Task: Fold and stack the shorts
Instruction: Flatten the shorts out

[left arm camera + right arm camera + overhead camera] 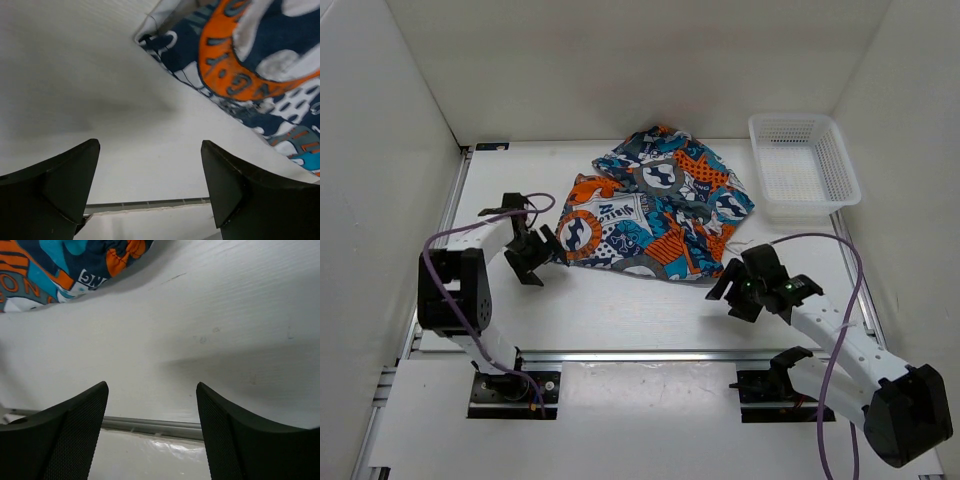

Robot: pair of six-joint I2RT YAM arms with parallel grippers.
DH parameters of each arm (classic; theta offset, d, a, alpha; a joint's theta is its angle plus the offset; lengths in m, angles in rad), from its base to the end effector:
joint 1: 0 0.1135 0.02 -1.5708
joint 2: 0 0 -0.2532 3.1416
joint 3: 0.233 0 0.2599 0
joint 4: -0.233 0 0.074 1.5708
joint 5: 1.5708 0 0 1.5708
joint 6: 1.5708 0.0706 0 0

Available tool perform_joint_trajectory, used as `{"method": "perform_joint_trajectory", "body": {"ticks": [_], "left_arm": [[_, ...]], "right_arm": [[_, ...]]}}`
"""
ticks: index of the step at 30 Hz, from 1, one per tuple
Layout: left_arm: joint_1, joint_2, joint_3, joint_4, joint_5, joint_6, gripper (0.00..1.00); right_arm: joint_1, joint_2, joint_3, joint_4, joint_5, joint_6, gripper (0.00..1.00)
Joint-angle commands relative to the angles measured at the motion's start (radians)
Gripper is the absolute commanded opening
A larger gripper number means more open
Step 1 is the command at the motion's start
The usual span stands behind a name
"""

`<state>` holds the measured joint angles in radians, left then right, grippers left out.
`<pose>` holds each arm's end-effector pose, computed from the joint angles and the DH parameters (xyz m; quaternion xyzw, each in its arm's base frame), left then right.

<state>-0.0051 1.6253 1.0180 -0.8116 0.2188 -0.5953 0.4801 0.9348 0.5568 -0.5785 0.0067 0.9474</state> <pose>0.2972 -0.0168 0.1300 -0.2803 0.9507 -0.1263 0.0399 0.1866 0.0966 0.1615 0.2217 0.9271 0.1955 0.2306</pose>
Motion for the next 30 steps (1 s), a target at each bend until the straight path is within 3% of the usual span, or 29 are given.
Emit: {"method": "perform_joint_trajectory", "body": {"ticks": [1, 6, 11, 14, 15, 16, 17, 18, 22, 24, 27, 28, 29, 30], "left_arm": [[-0.006, 0.013, 0.01, 0.086, 0.05, -0.018, 0.93], [-0.006, 0.122, 0.094, 0.098, 0.025, -0.041, 0.92], [-0.015, 0.198, 0.143, 0.135, 0.063, -0.051, 0.9], [-0.027, 0.257, 0.174, 0.135, 0.073, -0.051, 0.68], [-0.036, 0.266, 0.174, 0.135, 0.073, -0.06, 0.56], [-0.036, 0.266, 0.174, 0.135, 0.073, -0.06, 0.28], [-0.036, 0.266, 0.183, 0.135, 0.062, -0.06, 0.17], [-0.036, 0.266, 0.183, 0.135, 0.062, -0.06, 0.1], [-0.036, 0.245, 0.183, 0.135, 0.062, -0.06, 0.1], [-0.036, 0.234, 0.183, 0.135, 0.062, -0.06, 0.1], [-0.036, 0.212, 0.174, 0.135, 0.062, -0.06, 0.1], [-0.036, 0.2, 0.174, 0.135, 0.062, -0.06, 0.1], [-0.026, 0.185, 0.183, 0.135, 0.062, -0.06, 0.1], [-0.026, 0.174, 0.183, 0.135, 0.071, -0.069, 0.1]], "right_arm": [[-0.04, -0.028, -0.035, 0.185, -0.165, 0.06, 0.76], [-0.156, 0.036, -0.087, 0.31, -0.272, 0.08, 0.78], [-0.233, 0.133, -0.066, 0.377, -0.281, 0.056, 0.78], [-0.264, 0.217, -0.066, 0.46, -0.324, 0.065, 0.76], [-0.264, 0.254, -0.066, 0.509, -0.324, 0.082, 0.76], [-0.264, 0.272, -0.051, 0.522, -0.324, 0.082, 0.75], [-0.264, 0.292, -0.051, 0.534, -0.324, 0.093, 0.73], [-0.264, 0.33, -0.025, 0.546, -0.324, 0.093, 0.73], [-0.264, 0.404, 0.014, 0.606, -0.312, 0.113, 0.65], [-0.242, 0.443, 0.049, 0.615, -0.266, 0.122, 0.59], [-0.215, 0.519, 0.13, 0.628, -0.225, 0.108, 0.33], [-0.215, 0.541, 0.161, 0.588, -0.215, 0.09, 0.23], [-0.215, 0.57, 0.192, 0.56, -0.215, 0.08, 0.06], [-0.215, 0.57, 0.262, 0.534, -0.196, 0.07, 0.0]]}}
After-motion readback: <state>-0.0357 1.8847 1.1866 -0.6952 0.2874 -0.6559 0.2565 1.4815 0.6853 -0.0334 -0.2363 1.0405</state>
